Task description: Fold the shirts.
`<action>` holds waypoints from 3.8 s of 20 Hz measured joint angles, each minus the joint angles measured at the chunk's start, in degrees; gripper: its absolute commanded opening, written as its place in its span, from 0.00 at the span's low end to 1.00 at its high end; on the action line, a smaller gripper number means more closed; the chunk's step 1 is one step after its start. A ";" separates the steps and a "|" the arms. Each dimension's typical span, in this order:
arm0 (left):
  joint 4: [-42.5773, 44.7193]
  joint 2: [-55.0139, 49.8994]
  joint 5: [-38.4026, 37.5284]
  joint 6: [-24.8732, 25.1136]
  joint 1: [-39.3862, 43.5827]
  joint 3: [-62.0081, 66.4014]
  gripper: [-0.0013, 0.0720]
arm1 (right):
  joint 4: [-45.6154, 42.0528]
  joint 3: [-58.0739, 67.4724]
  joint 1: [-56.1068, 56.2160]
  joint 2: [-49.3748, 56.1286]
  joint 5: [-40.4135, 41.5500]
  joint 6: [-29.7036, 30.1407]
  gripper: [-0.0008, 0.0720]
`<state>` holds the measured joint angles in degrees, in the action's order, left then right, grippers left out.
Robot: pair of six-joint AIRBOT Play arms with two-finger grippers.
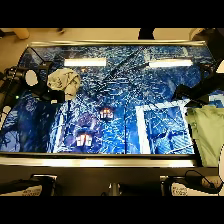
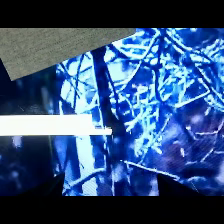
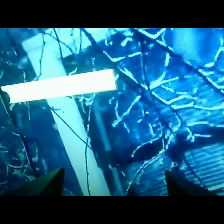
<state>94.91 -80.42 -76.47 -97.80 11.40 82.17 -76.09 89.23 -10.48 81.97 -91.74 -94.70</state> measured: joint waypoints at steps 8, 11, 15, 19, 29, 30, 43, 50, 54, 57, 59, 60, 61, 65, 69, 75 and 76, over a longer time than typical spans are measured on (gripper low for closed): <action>0.00 0.00 0.00 0.00 0.00 0.00 1.00 | 0.00 0.00 -0.02 0.02 0.00 0.00 0.95; 0.00 0.00 0.02 0.00 0.00 0.00 1.00 | 0.00 0.00 -0.02 0.02 0.00 0.00 0.95; 0.00 0.00 0.02 0.00 0.00 0.00 1.00 | 0.00 0.00 0.00 0.02 0.02 0.00 0.95; -0.22 -0.11 3.37 -0.59 0.09 -0.02 1.00 | 0.13 0.00 -0.02 0.02 2.27 -0.26 0.95; -4.28 -23.54 8.39 -0.33 -7.45 23.39 0.95 | 1.84 0.00 -0.02 0.02 14.93 -0.24 0.95; -7.39 -27.67 5.70 -0.24 -8.66 27.04 0.95 | 2.03 0.00 -0.02 0.02 16.22 -0.24 0.95; -21.03 -34.73 9.84 4.04 -8.44 33.05 0.05 | 2.45 0.07 -0.02 -0.04 21.51 0.13 0.92; -21.22 -6.01 16.74 11.13 6.64 32.04 0.05 | 3.32 4.42 0.00 -8.76 22.62 3.08 0.92; -16.94 -0.17 18.51 8.04 21.40 26.69 0.05 | 0.66 5.55 -0.02 -19.56 19.23 3.28 0.92; -13.57 -3.21 20.81 2.69 29.88 19.85 0.19 | -2.27 5.84 -0.02 -25.38 13.84 3.26 0.92; -13.77 -8.35 21.57 -0.31 34.01 17.03 0.99 | -3.63 5.84 -0.02 -26.86 10.38 3.23 0.92; -14.86 -11.02 20.85 -1.33 35.28 16.83 1.00 | -3.93 5.81 0.00 -26.99 8.66 3.21 0.92; -15.89 -13.16 19.02 -1.73 35.60 17.33 1.00 | -4.33 5.79 -0.02 -26.75 7.15 3.21 0.92; -12.20 -15.39 7.91 0.90 28.57 21.18 1.00 | -3.74 1.44 -0.02 -23.69 2.36 3.02 0.93; -10.97 -14.71 0.42 2.23 9.81 20.96 1.00 | 3.45 -13.42 -0.02 -20.59 1.95 5.22 0.93; -22.62 -19.50 0.74 1.11 -10.64 14.38 1.00 | 14.36 -33.59 0.00 -19.04 7.58 9.94 0.93; -24.02 -20.70 1.07 1.05 -12.35 13.86 1.00 | 15.32 -35.17 0.00 -19.04 8.22 10.49 0.93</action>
<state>70.89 -101.12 -75.40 -96.75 -0.95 96.03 -60.77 54.06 -10.48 62.94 -83.53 -84.20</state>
